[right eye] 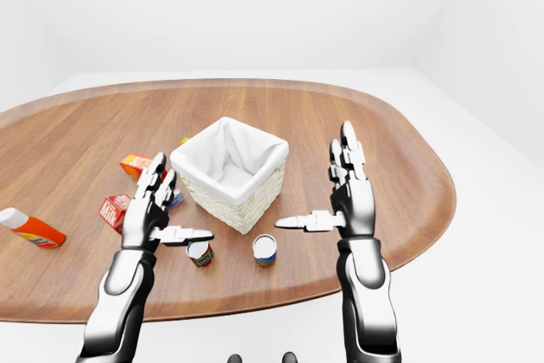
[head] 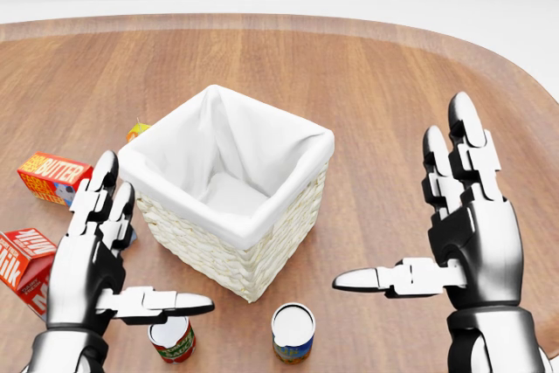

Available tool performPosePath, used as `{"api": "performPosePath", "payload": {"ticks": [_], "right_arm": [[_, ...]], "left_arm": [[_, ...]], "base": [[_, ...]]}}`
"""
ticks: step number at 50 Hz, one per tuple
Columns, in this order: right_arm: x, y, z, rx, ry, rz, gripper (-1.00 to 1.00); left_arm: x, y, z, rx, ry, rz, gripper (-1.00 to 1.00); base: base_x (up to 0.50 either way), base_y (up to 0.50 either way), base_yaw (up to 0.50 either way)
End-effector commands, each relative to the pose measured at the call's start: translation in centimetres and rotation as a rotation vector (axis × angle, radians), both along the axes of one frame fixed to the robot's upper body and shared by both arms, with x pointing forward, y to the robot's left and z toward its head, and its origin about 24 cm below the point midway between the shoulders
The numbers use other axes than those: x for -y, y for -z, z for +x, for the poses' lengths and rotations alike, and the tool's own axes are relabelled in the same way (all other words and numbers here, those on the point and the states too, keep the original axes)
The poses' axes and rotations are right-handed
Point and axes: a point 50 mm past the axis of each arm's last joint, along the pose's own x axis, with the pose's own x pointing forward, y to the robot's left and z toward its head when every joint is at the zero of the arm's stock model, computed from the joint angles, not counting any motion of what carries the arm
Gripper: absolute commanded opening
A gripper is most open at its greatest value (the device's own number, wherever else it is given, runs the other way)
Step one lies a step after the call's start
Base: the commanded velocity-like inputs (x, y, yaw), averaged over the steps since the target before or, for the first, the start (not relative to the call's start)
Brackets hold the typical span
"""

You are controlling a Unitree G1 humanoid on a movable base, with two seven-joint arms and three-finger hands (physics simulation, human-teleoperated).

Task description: Pick up the tomato sauce, and put it in the basket.

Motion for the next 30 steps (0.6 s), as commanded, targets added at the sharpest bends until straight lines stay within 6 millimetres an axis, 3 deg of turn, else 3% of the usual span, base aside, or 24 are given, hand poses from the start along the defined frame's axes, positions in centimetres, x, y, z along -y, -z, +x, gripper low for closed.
{"api": "performPosePath", "payload": {"ticks": [1,30], "right_arm": [[0.14,-0.06,0.12,0.002,0.005,0.002,1.00],[-0.01,0.23,0.08,-0.011,0.002,-0.001,1.00]], "left_arm": [[0.03,0.67,-0.08,-0.029,0.002,0.001,0.97],[-0.22,1.26,-0.41,-0.049,-0.008,0.027,0.97]], "base": [[0.00,0.00,0.00],[0.00,0.00,0.00]]}}
